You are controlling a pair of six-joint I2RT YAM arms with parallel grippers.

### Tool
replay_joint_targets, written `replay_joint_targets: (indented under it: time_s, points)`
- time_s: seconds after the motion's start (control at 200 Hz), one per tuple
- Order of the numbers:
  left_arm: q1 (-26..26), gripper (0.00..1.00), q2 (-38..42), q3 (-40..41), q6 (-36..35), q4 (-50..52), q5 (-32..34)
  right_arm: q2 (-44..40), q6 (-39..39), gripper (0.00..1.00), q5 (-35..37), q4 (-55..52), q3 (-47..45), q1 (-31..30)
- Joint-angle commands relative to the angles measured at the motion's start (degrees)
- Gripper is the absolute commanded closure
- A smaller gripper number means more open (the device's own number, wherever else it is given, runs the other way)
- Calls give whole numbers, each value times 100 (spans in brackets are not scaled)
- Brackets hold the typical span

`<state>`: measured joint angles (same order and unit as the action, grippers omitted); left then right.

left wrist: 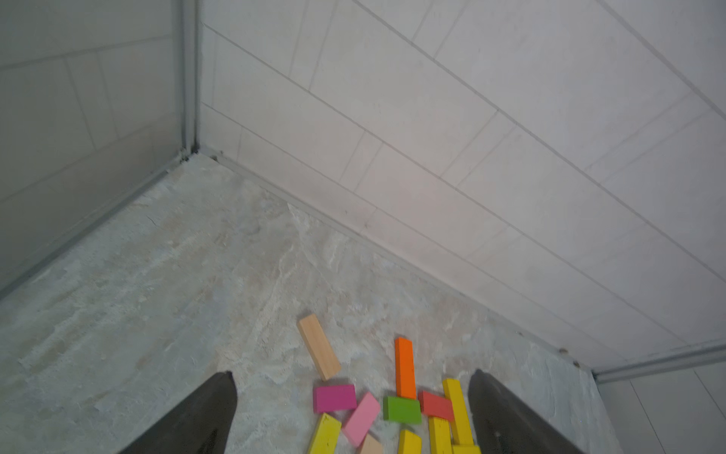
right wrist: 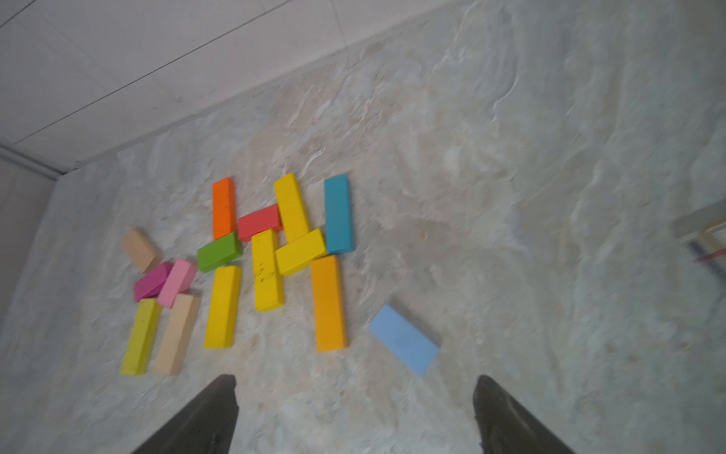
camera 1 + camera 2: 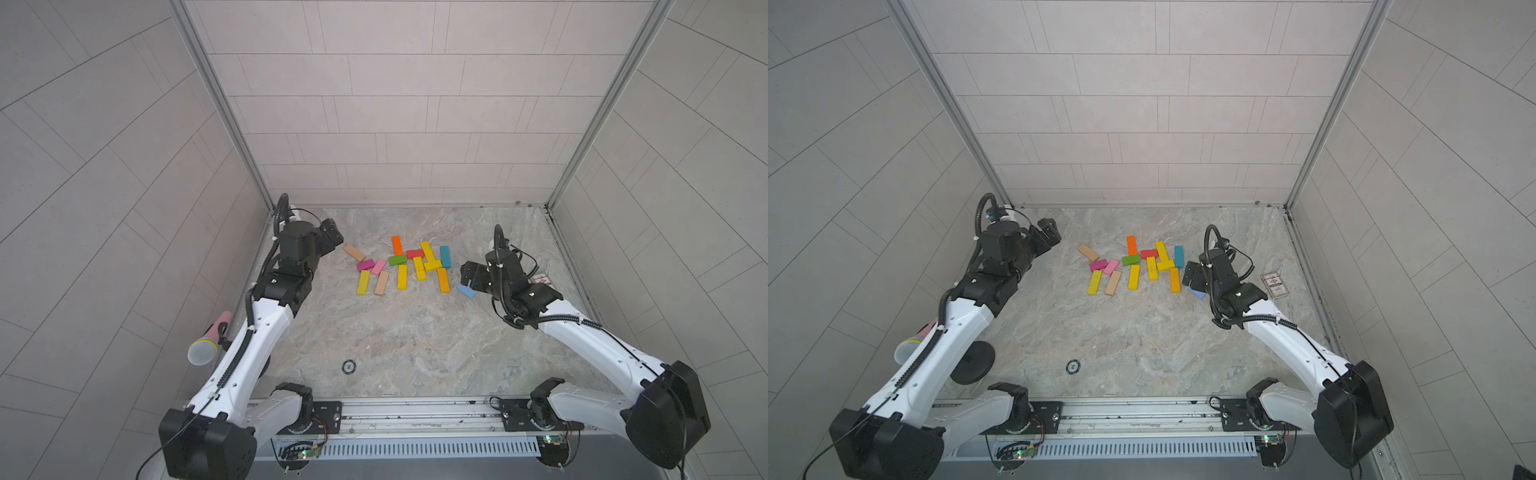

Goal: Assemble the letter h with building blocks
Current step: Pick up the building block from the center of the board.

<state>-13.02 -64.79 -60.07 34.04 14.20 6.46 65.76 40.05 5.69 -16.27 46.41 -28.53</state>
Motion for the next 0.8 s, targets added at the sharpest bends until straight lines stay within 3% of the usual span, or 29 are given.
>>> replay_joint_targets:
  time_s: [0.0,0.09,0.175,0.34,0.5,0.56,0.675,0.796]
  points:
    - [-723,1,-241,114,2,1363,-315,-89,-202,0,-150,-229,-316,-452]
    - [-1596,1,-400,347,-80,1245,488,-165,-380,0,-290,-132,-468,-767]
    - [-1875,8,-813,422,-64,1101,480,-315,-421,0,-462,123,-727,-952]
    - [-1906,18,-1545,374,-162,1079,457,-714,-378,1,-472,507,-1332,-1288]
    - [-1810,32,-2137,247,-247,1208,983,-799,-406,4,-514,521,-1518,-1352]
    - [-1663,33,-2338,254,-316,1115,1046,-843,-424,5,-558,629,-1603,-1390]
    - [-1166,32,-2629,389,-335,619,340,-847,-453,4,-623,721,-1662,-1445]
    - [-1062,28,-2926,428,-659,139,303,-785,-475,3,-680,755,-1690,-1478]
